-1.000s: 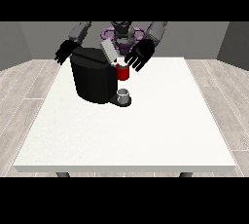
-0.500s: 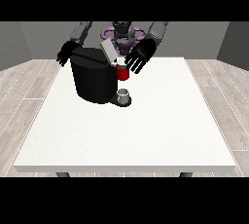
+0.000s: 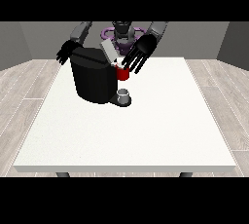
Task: Insert the coffee pod into the coffee machine and close the lid
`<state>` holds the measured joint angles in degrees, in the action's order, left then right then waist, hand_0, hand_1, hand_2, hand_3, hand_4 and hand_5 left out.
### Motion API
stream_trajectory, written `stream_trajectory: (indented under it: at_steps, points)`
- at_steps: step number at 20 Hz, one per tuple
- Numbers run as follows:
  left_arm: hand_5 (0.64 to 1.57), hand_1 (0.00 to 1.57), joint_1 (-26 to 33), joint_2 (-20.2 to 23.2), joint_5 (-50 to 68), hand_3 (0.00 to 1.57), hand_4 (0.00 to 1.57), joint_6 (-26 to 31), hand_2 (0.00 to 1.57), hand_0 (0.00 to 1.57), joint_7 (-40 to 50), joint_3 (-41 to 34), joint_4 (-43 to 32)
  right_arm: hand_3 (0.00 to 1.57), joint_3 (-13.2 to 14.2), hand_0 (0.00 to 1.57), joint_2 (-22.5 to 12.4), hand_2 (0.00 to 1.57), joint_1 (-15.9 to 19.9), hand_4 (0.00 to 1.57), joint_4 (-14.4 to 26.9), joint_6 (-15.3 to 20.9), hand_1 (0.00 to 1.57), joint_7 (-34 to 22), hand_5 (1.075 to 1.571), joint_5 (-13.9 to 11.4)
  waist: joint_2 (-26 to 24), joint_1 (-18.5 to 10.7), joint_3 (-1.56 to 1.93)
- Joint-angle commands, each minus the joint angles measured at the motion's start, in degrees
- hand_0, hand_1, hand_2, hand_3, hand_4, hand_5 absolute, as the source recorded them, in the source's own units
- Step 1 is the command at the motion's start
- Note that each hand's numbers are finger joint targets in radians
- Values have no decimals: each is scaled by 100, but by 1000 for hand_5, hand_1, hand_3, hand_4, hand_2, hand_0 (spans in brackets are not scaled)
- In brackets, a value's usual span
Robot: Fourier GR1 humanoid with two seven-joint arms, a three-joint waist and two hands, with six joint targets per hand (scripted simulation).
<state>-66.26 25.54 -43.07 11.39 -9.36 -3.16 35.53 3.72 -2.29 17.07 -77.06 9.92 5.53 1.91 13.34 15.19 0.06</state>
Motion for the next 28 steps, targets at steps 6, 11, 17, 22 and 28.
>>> stream_trajectory:
  at_steps: [6, 11, 17, 22, 28]
  points:
    - [1571, 0, 456, -38, -19, 0, 0, 132, 0, 0, -199, 4, 93, 0, 192, 0, -77, 0, -288, 383, 10, -138, 0, 32, 1571, 240, -443, -275, -5]
    - [1571, 0, 929, -680, 327, 0, 0, 112, 0, 0, -96, -138, 235, 0, 162, 0, 111, 0, -718, 430, 106, 109, 0, 42, 1571, 141, -1152, -648, -6]
    - [1571, 0, 1484, -1162, 1647, 0, 249, 17, 0, 0, -305, -1328, 134, 0, 35, 0, 109, 0, -1181, 488, -134, -25, 0, 157, 1571, 118, -1671, -837, -19]
    - [1571, 0, 2216, -1734, 2139, 0, 0, 163, 0, 0, -543, -1531, 208, 0, 46, 0, -333, 0, -1188, 390, -196, -293, 0, -76, 1571, 36, -2272, -1370, -12]
    - [1571, 0, 2619, -1885, 2573, 0, 227, 262, 0, 0, -486, -1782, 317, 0, -12, 0, -702, 0, -700, 0, -715, -787, 0, -598, 1571, 246, -2531, -1574, -8]
